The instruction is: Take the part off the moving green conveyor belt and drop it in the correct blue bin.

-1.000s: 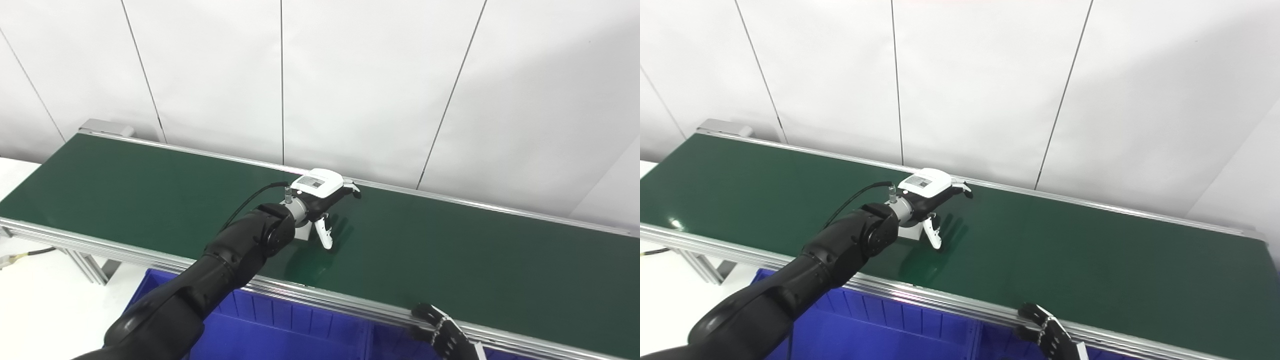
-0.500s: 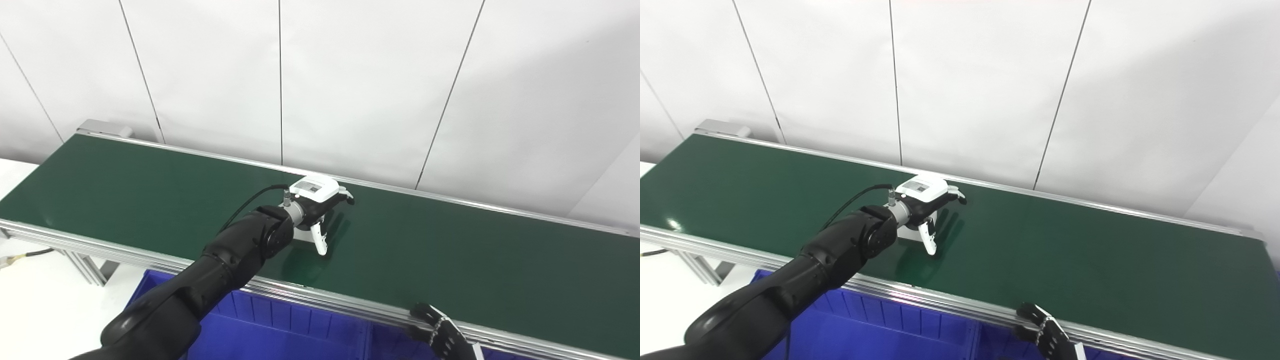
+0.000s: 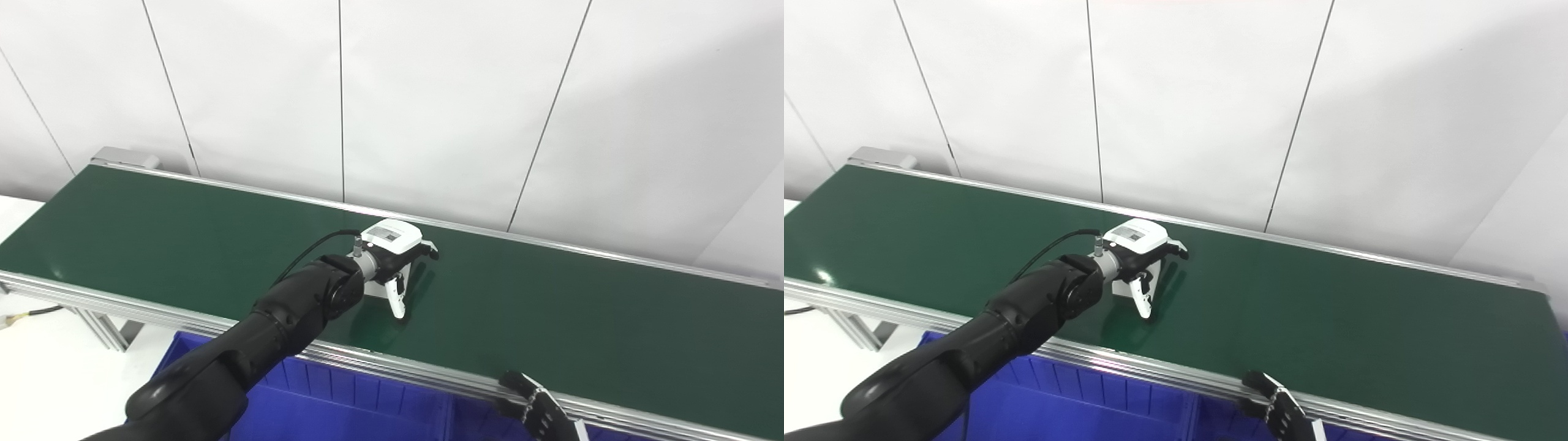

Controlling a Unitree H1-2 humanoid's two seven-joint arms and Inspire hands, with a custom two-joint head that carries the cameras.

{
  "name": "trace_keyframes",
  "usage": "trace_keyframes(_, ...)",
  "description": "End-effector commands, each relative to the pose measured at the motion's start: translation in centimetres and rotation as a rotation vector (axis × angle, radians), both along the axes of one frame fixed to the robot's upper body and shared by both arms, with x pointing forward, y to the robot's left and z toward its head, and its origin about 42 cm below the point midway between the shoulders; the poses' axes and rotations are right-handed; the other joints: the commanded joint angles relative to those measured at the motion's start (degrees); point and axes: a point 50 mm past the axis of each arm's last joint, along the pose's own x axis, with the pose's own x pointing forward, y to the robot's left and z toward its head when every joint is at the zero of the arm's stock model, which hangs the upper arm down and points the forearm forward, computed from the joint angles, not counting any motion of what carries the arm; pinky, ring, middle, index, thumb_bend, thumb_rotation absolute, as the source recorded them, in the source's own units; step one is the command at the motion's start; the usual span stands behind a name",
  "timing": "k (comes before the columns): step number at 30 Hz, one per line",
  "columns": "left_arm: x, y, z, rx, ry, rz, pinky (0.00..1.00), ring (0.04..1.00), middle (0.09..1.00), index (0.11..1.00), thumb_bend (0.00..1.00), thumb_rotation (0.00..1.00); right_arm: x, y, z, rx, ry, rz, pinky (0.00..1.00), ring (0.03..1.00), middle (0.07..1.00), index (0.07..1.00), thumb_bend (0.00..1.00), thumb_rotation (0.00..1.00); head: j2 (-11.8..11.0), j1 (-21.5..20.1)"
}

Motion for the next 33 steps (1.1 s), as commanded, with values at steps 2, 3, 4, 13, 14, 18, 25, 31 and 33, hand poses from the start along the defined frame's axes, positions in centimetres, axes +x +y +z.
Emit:
trace_keyframes(2, 1.6, 0.5, 2.2, 0.044, -0.085, 0.001, 0.38, 0.488, 0.547, 0.659, 0.66, 0.00, 0.7, 0.4, 1.2, 0.011, -0.066, 0.005, 0.68, 0.723, 0.812, 0.772, 0.85, 0.20, 0.1, 0.0)
trace_keyframes(3, 1.6, 0.5, 2.1, 0.046, -0.091, -0.001, 0.34, 0.448, 0.504, 0.611, 0.61, 0.00, 0.8, 0.4, 1.3, 0.010, -0.068, 0.004, 0.68, 0.723, 0.812, 0.772, 0.85, 0.20, 0.1, 0.0)
trace_keyframes(4, 1.7, 0.4, 2.0, 0.043, -0.094, -0.002, 0.27, 0.361, 0.471, 0.552, 0.57, 0.00, 0.8, 0.4, 1.3, 0.007, -0.069, 0.003, 0.68, 0.723, 0.812, 0.772, 0.85, 0.20, 0.2, 0.1)
trace_keyframes(13, 1.9, 0.1, 2.5, 0.031, -0.092, 0.008, 0.31, 0.411, 0.472, 0.489, 0.52, 0.00, 0.7, 0.5, 1.2, 0.014, -0.066, 0.003, 0.67, 0.719, 0.810, 0.767, 0.86, 0.20, 0.2, 0.0)
trace_keyframes(14, 1.9, 0.0, 2.7, 0.031, -0.095, 0.006, 0.31, 0.415, 0.475, 0.488, 0.52, 0.00, 0.7, 0.5, 1.2, 0.014, -0.066, 0.003, 0.67, 0.719, 0.810, 0.768, 0.86, 0.20, 0.2, 0.0)
trace_keyframes(18, 2.0, -0.1, 3.2, 0.031, -0.099, 0.000, 0.39, 0.482, 0.467, 0.508, 0.52, 0.00, 0.7, 0.6, 1.2, 0.019, -0.066, 0.004, 0.67, 0.720, 0.807, 0.768, 0.86, 0.20, 0.2, 0.0)
trace_keyframes(25, 1.8, -0.4, 3.5, 0.029, -0.120, -0.023, 0.30, 0.399, 0.453, 0.527, 0.50, 0.00, 0.7, 0.7, 1.2, 0.028, -0.065, 0.007, 0.67, 0.722, 0.809, 0.768, 0.86, 0.19, 0.1, -0.1)
trace_keyframes(31, 1.5, -0.9, 4.6, 0.005, -0.131, -0.053, 0.31, 0.411, 0.480, 0.513, 0.50, 0.00, 0.7, 0.8, 1.3, 0.024, -0.066, 0.009, 0.67, 0.722, 0.810, 0.773, 0.86, 0.19, 0.2, -0.1)
trace_keyframes(33, 1.2, -1.2, 5.5, -0.016, -0.135, -0.067, 0.29, 0.395, 0.478, 0.525, 0.50, 0.00, 0.7, 0.8, 1.3, 0.027, -0.067, 0.010, 0.67, 0.724, 0.814, 0.777, 0.85, 0.20, 0.7, 0.4)
